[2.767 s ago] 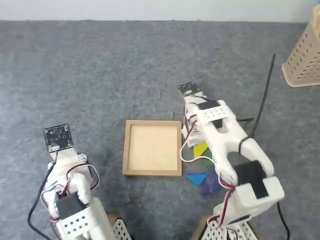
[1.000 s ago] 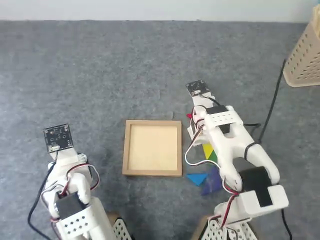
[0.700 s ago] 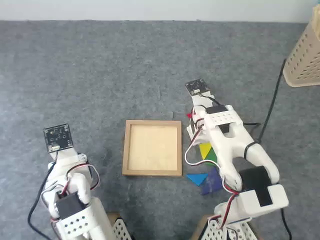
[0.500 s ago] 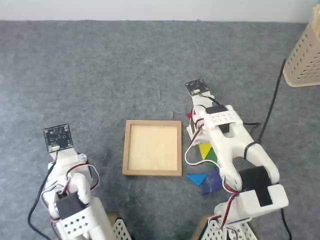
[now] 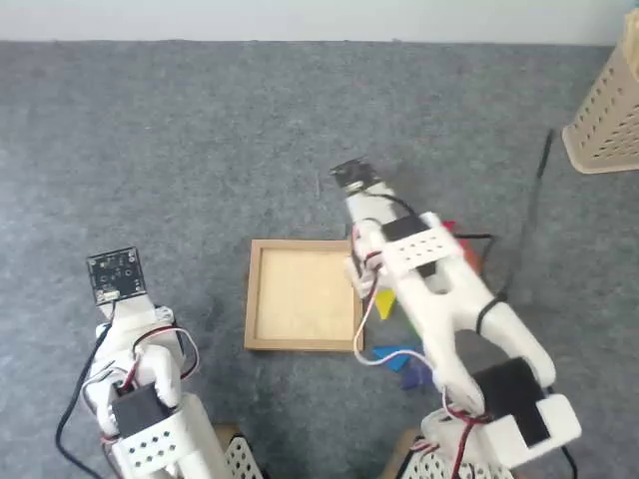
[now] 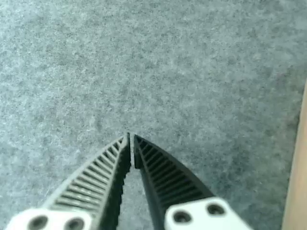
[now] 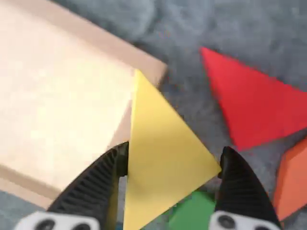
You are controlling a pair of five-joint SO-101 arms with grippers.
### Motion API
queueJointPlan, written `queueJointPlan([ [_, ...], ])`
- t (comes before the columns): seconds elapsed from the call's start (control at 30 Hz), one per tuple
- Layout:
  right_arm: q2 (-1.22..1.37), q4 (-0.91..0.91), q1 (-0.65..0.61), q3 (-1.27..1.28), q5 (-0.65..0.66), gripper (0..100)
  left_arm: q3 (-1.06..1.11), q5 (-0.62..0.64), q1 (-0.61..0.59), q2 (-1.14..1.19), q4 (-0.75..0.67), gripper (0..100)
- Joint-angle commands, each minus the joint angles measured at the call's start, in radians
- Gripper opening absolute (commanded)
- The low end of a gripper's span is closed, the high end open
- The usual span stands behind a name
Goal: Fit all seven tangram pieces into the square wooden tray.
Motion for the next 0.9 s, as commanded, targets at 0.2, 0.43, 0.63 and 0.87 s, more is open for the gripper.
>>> queueJointPlan([
  [0.2, -0.062, -0.128, -0.260, -0.075, -0.078, 18.3, -0.008, 0.015, 0.003, -0.008, 0.006, 1],
  [0.43, -0.061, -0.166, -0.288, -0.078, -0.305, 18.4, -0.008, 0.015, 0.003, -0.008, 0.006, 1],
  [0.63, 0.021, -0.191, -0.395, -0.101, -0.339, 18.5, -0.008, 0.015, 0.003, -0.008, 0.006, 1],
  [0.87, 0.090, -0.179, -0.398, -0.137, -0.328, 19.9, -0.008, 0.015, 0.003, -0.008, 0.006, 1],
])
